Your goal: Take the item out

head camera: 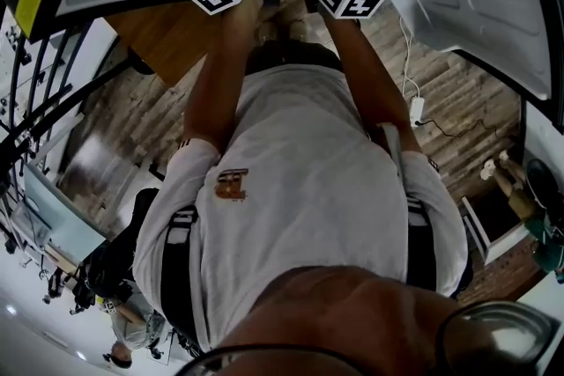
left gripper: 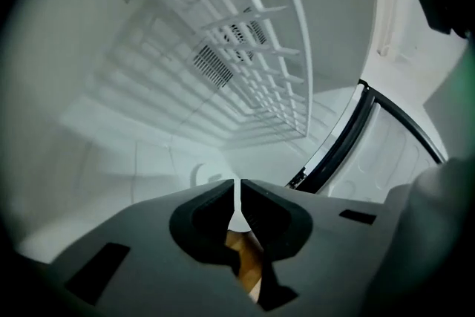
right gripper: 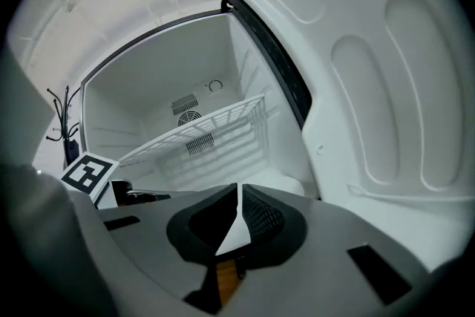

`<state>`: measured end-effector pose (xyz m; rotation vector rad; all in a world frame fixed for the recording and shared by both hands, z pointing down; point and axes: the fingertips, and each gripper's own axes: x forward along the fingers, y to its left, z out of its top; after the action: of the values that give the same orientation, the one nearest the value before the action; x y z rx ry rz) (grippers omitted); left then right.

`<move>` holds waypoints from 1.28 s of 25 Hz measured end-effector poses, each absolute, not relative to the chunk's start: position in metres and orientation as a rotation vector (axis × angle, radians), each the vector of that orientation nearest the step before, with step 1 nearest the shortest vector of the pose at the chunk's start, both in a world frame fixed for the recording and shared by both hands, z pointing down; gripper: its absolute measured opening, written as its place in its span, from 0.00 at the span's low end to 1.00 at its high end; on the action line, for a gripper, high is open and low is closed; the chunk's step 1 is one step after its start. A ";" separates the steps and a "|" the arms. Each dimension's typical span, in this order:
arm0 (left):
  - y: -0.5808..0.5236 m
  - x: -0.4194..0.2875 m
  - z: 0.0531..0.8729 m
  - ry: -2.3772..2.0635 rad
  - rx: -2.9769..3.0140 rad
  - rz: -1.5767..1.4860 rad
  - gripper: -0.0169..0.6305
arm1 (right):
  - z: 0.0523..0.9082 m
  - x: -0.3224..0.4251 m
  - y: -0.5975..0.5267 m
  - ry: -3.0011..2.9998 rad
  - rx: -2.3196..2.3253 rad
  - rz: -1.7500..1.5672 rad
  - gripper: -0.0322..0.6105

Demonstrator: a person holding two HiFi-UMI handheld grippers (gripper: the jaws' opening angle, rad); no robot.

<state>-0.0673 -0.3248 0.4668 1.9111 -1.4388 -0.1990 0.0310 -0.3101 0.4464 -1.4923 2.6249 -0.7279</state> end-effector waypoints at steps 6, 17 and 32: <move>-0.330 -0.075 0.482 -1.372 1.739 -0.283 0.08 | 0.466 0.031 -0.313 2.493 -1.499 -0.919 0.11; -0.339 -0.069 0.508 -1.254 1.525 -0.390 0.20 | 0.502 0.033 -0.319 2.288 -1.484 -1.165 0.11; -0.349 -0.065 0.517 -1.120 1.379 -0.509 0.26 | 0.527 0.031 -0.333 2.084 -1.447 -1.349 0.26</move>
<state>-0.0651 -0.3487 0.5169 1.3790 -1.1196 -0.5086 0.0310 -0.3332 0.5270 -1.4468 2.0843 -1.3490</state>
